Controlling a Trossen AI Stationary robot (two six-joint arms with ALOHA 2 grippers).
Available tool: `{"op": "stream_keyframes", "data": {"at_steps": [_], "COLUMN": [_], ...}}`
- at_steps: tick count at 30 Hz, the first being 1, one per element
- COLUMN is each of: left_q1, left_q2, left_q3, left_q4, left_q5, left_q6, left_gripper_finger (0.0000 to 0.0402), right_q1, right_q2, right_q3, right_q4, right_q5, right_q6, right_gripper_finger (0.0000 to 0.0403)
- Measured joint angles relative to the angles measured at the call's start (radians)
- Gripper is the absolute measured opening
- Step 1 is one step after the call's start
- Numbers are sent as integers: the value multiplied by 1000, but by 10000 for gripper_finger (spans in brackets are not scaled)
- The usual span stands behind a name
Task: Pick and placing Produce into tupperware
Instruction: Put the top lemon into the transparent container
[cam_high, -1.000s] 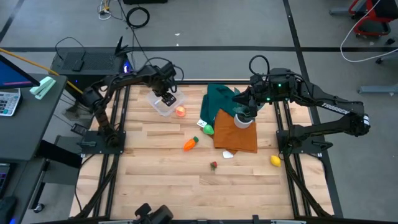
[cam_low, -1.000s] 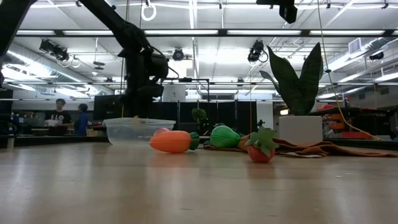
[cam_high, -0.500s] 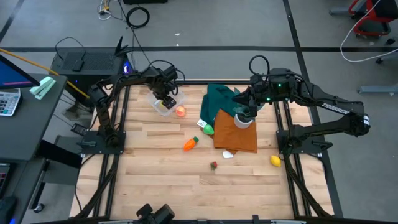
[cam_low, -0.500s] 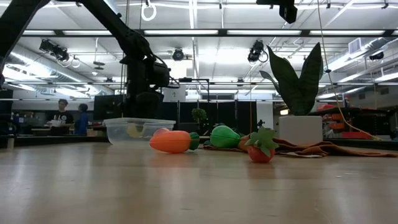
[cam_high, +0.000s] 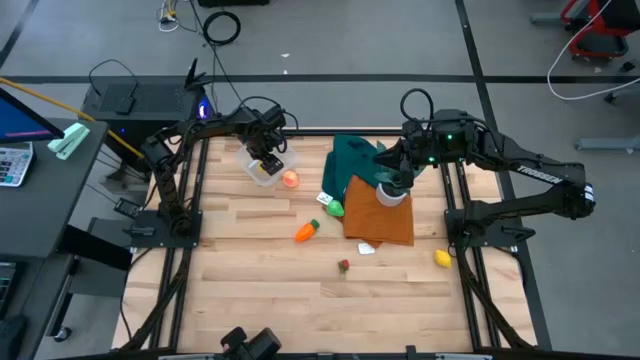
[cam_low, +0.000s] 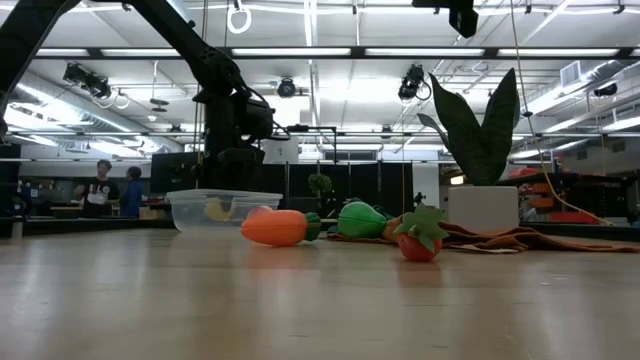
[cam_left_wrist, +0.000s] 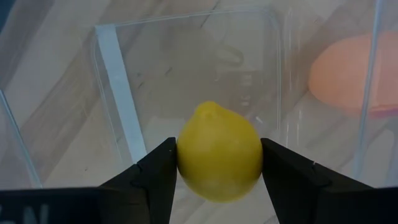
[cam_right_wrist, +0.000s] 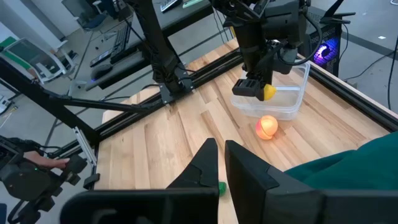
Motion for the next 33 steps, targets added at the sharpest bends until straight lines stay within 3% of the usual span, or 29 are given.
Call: {"op": "stream_keyframes", "data": {"at_steps": [33], "left_q1": [-6], "left_q2": [63], "left_q3": [2], "left_q4": [-10], "left_q5": [40], "left_q6": [4], "left_gripper_finger": [213], "right_q1": [0], "right_q2": [0], "right_q3": [0], "right_q4": [0], "right_q5": [0], "right_q6": [1], "right_gripper_finger": [0]}}
